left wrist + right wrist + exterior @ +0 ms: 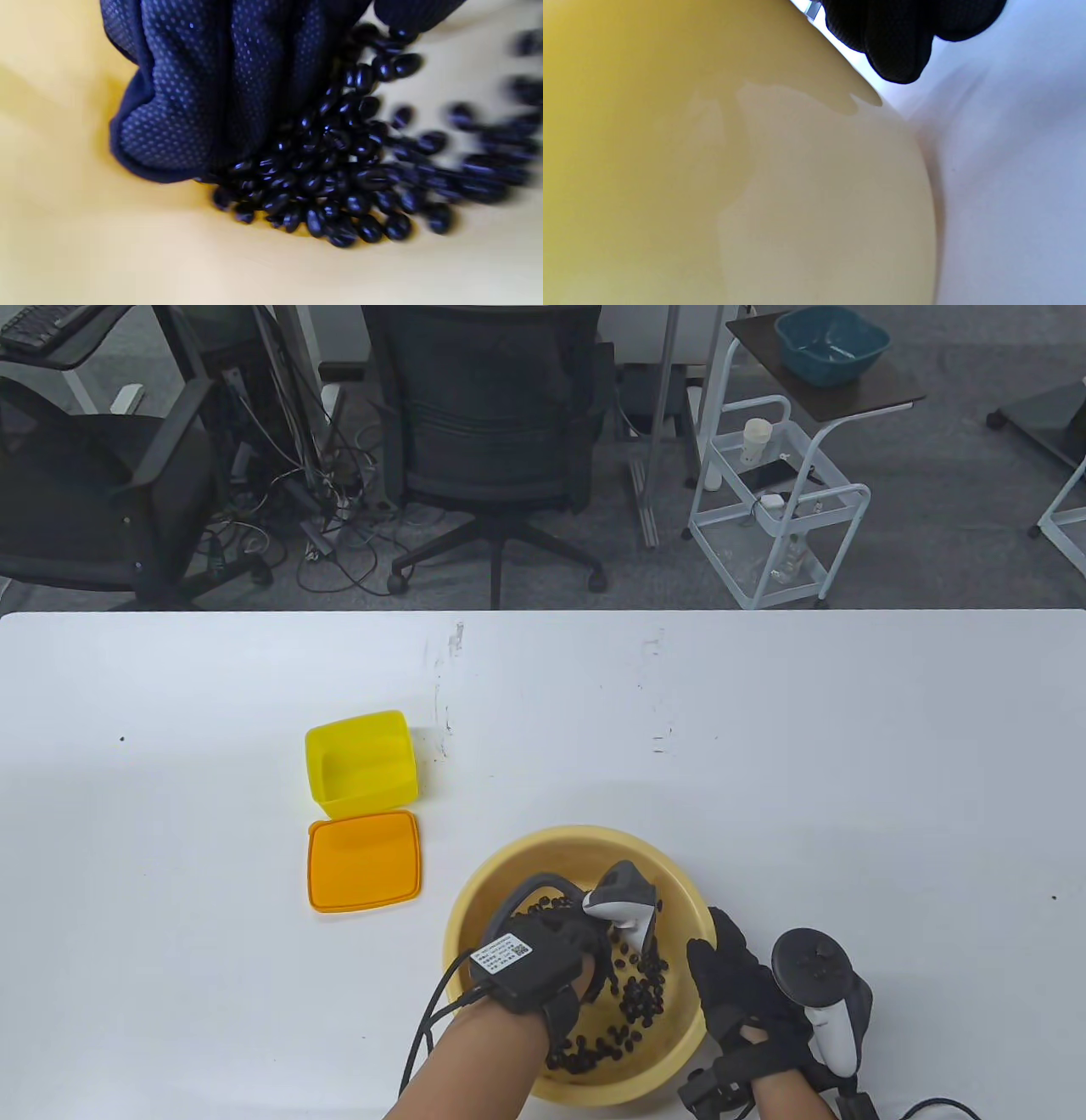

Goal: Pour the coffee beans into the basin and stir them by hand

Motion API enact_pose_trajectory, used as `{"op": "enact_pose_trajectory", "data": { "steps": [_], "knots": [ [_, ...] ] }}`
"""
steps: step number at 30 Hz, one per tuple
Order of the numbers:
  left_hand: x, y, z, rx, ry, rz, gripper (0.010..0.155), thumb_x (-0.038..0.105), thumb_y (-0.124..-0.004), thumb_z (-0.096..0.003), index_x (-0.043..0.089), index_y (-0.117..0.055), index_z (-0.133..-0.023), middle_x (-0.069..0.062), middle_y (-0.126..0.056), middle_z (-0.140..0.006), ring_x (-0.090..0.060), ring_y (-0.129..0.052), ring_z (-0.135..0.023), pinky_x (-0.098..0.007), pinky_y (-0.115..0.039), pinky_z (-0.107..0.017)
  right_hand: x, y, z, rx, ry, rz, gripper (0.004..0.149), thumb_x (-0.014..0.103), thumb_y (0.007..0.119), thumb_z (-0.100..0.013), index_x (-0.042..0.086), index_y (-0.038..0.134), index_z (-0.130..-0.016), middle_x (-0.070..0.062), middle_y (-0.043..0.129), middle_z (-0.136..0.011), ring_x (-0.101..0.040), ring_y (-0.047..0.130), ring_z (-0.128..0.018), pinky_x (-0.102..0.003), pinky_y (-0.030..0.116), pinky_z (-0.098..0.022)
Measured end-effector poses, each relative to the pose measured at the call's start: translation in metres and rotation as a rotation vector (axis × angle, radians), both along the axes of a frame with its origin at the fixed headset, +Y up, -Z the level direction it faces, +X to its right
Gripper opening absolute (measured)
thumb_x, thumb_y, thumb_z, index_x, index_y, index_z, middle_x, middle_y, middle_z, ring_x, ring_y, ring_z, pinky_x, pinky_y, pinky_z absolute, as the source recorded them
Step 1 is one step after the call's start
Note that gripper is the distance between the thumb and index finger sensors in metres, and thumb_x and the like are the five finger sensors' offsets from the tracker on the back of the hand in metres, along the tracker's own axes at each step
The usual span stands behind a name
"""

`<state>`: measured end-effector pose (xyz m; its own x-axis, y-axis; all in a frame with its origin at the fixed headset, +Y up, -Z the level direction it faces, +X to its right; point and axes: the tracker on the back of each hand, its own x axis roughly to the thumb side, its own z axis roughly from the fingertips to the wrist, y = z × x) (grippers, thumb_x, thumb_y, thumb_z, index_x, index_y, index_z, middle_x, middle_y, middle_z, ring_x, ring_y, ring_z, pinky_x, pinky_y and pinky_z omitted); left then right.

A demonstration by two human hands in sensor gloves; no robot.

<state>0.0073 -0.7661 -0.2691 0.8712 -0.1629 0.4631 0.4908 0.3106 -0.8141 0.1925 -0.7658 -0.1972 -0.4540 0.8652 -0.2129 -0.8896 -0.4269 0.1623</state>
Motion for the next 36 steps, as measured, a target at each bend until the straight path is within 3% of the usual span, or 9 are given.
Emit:
{"op": "enact_pose_trajectory", "data": {
  "steps": [4, 9, 13, 19, 24, 27, 30, 32, 36],
  "knots": [
    [0.010, -0.007, 0.006, -0.171, 0.147, 0.304, 0.071, 0.053, -0.061, -0.0488, -0.006, -0.097, -0.064, -0.022, -0.112, -0.047, -0.034, -0.115, -0.030, -0.048, -0.076, -0.062, 0.000, 0.000, 0.000, 0.001, 0.001, 0.002, 0.066, 0.041, 0.051, -0.053, 0.000, 0.028, -0.100, -0.027, 0.053, -0.095, -0.048, 0.074, -0.081, -0.061, 0.056, -0.060],
    [0.015, -0.008, 0.000, -0.237, 0.330, 0.657, 0.067, 0.055, -0.056, -0.0529, -0.001, -0.082, -0.081, -0.013, -0.103, -0.066, -0.026, -0.112, -0.051, -0.047, -0.078, -0.059, 0.000, 0.000, 0.000, 0.000, 0.003, 0.000, 0.066, 0.041, 0.051, -0.053, 0.000, 0.029, -0.100, -0.027, 0.053, -0.095, -0.048, 0.074, -0.081, -0.061, 0.056, -0.060],
    [0.015, -0.006, -0.008, -0.168, 0.351, 0.779, 0.063, 0.055, -0.051, -0.0559, 0.004, -0.068, -0.090, -0.007, -0.093, -0.076, -0.018, -0.104, -0.062, -0.042, -0.073, -0.064, 0.000, 0.000, 0.000, 0.000, 0.003, -0.002, 0.066, 0.041, 0.051, -0.053, 0.000, 0.029, -0.100, -0.027, 0.054, -0.094, -0.048, 0.074, -0.081, -0.061, 0.056, -0.060],
    [0.010, 0.006, -0.017, -0.025, 0.346, 0.820, 0.064, 0.055, -0.052, -0.0562, 0.008, -0.058, -0.098, -0.006, -0.085, -0.085, -0.018, -0.098, -0.070, -0.041, -0.065, -0.071, 0.000, 0.000, 0.000, 0.000, 0.002, -0.003, 0.066, 0.041, 0.051, -0.053, 0.000, 0.029, -0.100, -0.027, 0.054, -0.094, -0.048, 0.074, -0.081, -0.061, 0.056, -0.060],
    [0.007, 0.017, -0.021, 0.242, 0.235, 0.754, 0.062, 0.053, -0.055, -0.0551, 0.010, -0.057, -0.100, -0.007, -0.082, -0.088, -0.020, -0.095, -0.069, -0.044, -0.061, -0.074, 0.000, 0.000, 0.000, -0.001, 0.001, -0.003, 0.066, 0.041, 0.051, -0.053, 0.000, 0.029, -0.100, -0.027, 0.054, -0.094, -0.048, 0.074, -0.081, -0.061, 0.056, -0.060],
    [0.008, 0.025, -0.019, 0.543, 0.079, 0.599, 0.062, 0.052, -0.057, -0.0536, 0.008, -0.064, -0.097, -0.011, -0.086, -0.084, -0.024, -0.096, -0.064, -0.046, -0.062, -0.073, 0.000, 0.000, 0.000, -0.001, 0.001, -0.002, 0.066, 0.041, 0.051, -0.053, 0.000, 0.029, -0.100, -0.027, 0.054, -0.094, -0.048, 0.074, -0.081, -0.061, 0.056, -0.060],
    [0.010, 0.030, -0.018, 0.663, -0.073, 0.322, 0.063, 0.052, -0.059, -0.0521, 0.008, -0.069, -0.096, -0.015, -0.088, -0.085, -0.031, -0.100, -0.070, -0.048, -0.064, -0.071, 0.000, 0.000, 0.000, -0.001, 0.002, -0.003, 0.066, 0.041, 0.051, -0.053, 0.000, 0.029, -0.100, -0.027, 0.053, -0.094, -0.048, 0.074, -0.081, -0.061, 0.056, -0.060],
    [0.007, 0.029, -0.021, 0.630, -0.099, 0.167, 0.065, 0.053, -0.059, -0.0518, 0.006, -0.072, -0.095, -0.015, -0.093, -0.081, -0.032, -0.104, -0.066, -0.047, -0.067, -0.070, 0.000, 0.000, 0.000, -0.001, 0.001, -0.003, 0.066, 0.041, 0.051, -0.053, 0.000, 0.029, -0.100, -0.027, 0.054, -0.094, -0.048, 0.074, -0.081, -0.061, 0.056, -0.060],
    [-0.005, 0.018, -0.025, 0.322, -0.007, -0.041, 0.068, 0.052, -0.058, -0.0529, -0.002, -0.080, -0.087, -0.021, -0.099, -0.071, -0.035, -0.108, -0.056, -0.046, -0.072, -0.066, 0.000, 0.000, 0.000, 0.000, 0.001, 0.003, 0.066, 0.041, 0.051, -0.053, 0.000, 0.029, -0.100, -0.027, 0.054, -0.094, -0.048, 0.074, -0.081, -0.061, 0.056, -0.060]
  ]
}}
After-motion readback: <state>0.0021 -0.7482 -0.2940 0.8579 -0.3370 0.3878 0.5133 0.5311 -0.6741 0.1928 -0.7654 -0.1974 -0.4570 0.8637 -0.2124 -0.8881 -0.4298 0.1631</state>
